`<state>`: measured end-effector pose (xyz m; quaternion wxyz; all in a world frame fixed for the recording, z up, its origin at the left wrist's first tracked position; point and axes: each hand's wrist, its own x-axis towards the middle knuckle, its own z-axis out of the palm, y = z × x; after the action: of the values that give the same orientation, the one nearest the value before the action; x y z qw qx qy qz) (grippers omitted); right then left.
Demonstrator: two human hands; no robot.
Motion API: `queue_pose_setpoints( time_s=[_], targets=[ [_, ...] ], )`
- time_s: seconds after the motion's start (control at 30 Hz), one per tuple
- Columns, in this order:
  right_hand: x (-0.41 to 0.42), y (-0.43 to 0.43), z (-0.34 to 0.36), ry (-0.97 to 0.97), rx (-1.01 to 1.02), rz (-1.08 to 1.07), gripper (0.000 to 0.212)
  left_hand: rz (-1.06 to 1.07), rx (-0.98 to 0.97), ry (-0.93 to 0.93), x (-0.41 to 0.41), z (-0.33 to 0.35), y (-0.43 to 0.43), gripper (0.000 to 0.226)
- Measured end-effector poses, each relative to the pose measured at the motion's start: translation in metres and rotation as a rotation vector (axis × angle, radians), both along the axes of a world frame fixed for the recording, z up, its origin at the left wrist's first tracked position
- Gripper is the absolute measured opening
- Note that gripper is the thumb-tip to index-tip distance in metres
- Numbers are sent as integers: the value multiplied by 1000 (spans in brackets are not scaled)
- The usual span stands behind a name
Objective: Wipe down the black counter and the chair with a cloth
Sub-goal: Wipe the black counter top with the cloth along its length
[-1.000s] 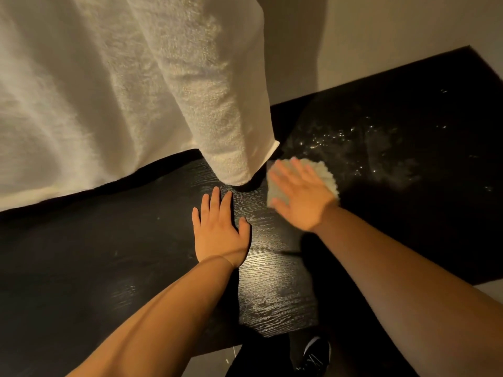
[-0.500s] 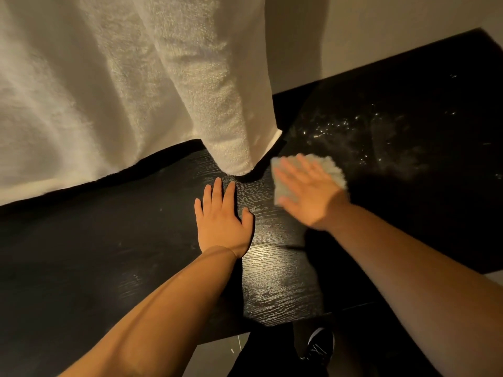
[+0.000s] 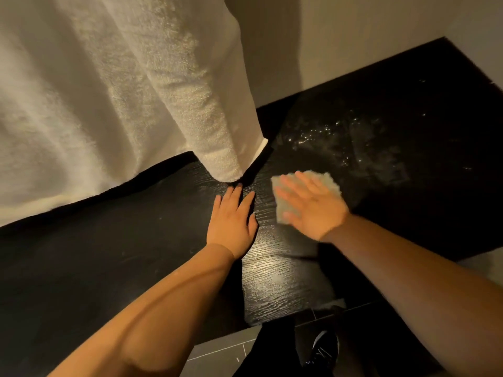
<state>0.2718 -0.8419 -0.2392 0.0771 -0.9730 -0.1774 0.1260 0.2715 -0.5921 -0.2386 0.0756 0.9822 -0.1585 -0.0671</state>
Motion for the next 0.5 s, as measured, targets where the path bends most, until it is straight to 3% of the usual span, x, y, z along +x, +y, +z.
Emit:
queue_pose_setpoints(
  time_s=[0.13, 0.23, 0.37, 0.5],
  targets=[
    [25, -50, 1, 45, -15, -288, 70, -56, -92, 28, 11, 9, -42, 61],
    [18, -30, 3, 26, -20, -400, 67, -21, -111, 59, 27, 6, -74, 62],
    [-8, -4, 3, 80, 7, -239, 64, 62, -83, 11, 37, -8, -84, 63],
    [-2, -45, -7, 34, -9, -73, 73, 87, -90, -25, 37, -14, -84, 67]
  ],
)
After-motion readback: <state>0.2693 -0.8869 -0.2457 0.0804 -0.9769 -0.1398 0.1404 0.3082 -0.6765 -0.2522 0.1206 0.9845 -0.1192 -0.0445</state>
